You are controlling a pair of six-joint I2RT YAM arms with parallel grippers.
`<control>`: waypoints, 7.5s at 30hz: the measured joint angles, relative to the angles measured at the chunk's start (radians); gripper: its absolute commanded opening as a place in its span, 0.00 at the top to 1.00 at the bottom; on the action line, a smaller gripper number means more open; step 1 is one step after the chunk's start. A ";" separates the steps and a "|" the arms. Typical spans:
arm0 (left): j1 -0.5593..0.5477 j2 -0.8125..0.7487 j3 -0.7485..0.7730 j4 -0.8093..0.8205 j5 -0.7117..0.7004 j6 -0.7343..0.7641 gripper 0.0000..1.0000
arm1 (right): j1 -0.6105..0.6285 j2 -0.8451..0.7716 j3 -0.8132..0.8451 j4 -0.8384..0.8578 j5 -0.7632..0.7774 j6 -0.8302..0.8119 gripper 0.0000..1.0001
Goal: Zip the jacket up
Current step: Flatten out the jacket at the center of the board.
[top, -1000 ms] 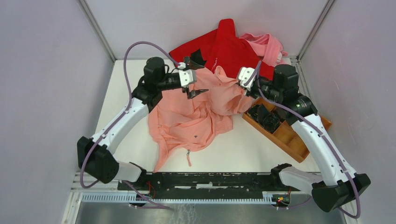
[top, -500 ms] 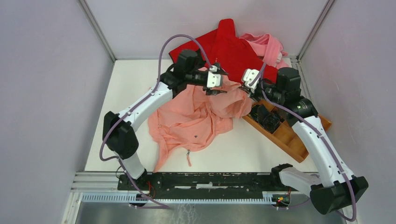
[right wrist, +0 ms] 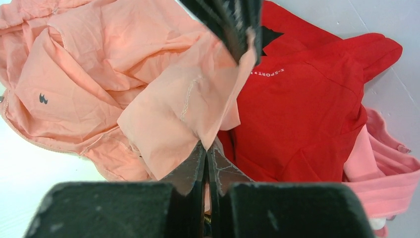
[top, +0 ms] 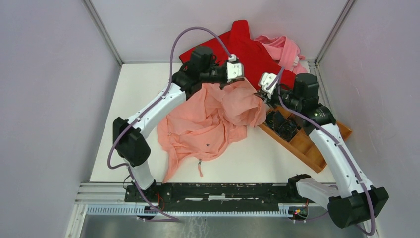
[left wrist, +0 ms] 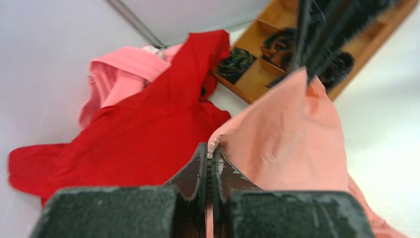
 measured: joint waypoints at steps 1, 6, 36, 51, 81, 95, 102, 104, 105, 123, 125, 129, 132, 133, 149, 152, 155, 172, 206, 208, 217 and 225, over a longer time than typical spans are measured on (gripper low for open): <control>0.000 0.000 0.019 0.010 -0.019 -0.040 0.98 | -0.002 0.000 -0.004 0.005 0.005 0.003 0.87; 0.000 0.000 0.112 0.048 -0.120 -0.225 0.98 | -0.007 0.018 -0.019 0.059 0.028 0.050 0.59; 0.002 -0.002 0.446 -0.019 -0.422 -0.554 0.98 | -0.045 0.140 -0.324 0.597 0.093 0.384 0.23; 0.002 -0.109 0.446 -0.024 -0.431 -0.554 0.98 | -0.047 0.352 -0.245 0.655 0.053 0.364 0.83; 0.119 -0.417 0.575 0.188 -0.877 -0.636 0.98 | -0.053 0.454 1.269 0.315 0.079 0.356 1.00; 0.117 -0.481 0.510 0.209 -0.893 -0.636 0.98 | -0.053 0.457 1.254 0.269 0.152 0.339 1.00; 0.118 -0.513 0.182 0.220 -1.018 -0.636 0.98 | -0.053 0.423 0.996 0.278 0.176 0.340 1.00; 0.137 -0.516 0.051 0.227 -1.059 -0.637 0.98 | -0.053 0.423 0.894 0.281 0.183 0.342 1.00; 0.158 -0.513 -0.012 0.228 -1.067 -0.648 0.98 | -0.053 0.425 0.859 0.279 0.187 0.343 1.00; 0.355 -0.042 -0.059 0.200 -1.110 -0.845 0.98 | 0.065 0.576 0.572 0.439 0.716 0.327 1.00; 0.360 -0.008 0.021 0.196 -1.118 -0.846 0.98 | 0.065 0.592 0.597 0.465 0.769 0.335 1.00; 0.367 0.011 0.133 0.204 -1.132 -0.855 0.98 | 0.064 0.597 0.649 0.497 0.814 0.349 1.00; 0.369 0.011 0.177 0.223 -1.133 -0.867 0.98 | 0.064 0.597 0.689 0.513 0.815 0.358 1.00; 0.369 0.011 0.185 0.231 -1.133 -0.869 0.98 | 0.064 0.597 0.698 0.515 0.811 0.361 1.00; 0.369 0.087 0.134 0.209 -1.027 -0.890 0.98 | 0.065 0.585 0.554 0.475 0.451 0.452 0.98; 0.368 0.112 0.130 0.208 -1.023 -0.901 0.98 | 0.065 0.585 0.537 0.472 0.406 0.460 0.98; 0.369 0.125 0.128 0.210 -1.051 -0.903 0.98 | 0.065 0.585 0.536 0.473 0.371 0.464 0.97; 0.464 0.130 0.073 0.237 -1.077 -0.932 0.98 | 0.083 0.594 0.550 0.468 0.232 0.468 0.90; 0.283 -0.425 -0.286 0.376 -0.664 -1.011 0.98 | 0.042 0.345 0.356 0.298 0.342 0.362 0.93; 0.220 -0.408 -0.293 0.366 -0.684 -1.011 0.98 | 0.006 0.351 0.309 0.294 0.341 0.389 0.92; 0.034 -0.187 -0.247 0.281 -0.878 -1.015 0.98 | -0.174 0.361 0.141 0.303 0.326 0.436 0.85; -0.008 -0.003 -0.174 0.207 -0.896 -1.051 0.96 | -0.276 0.351 0.076 0.310 0.211 0.439 0.60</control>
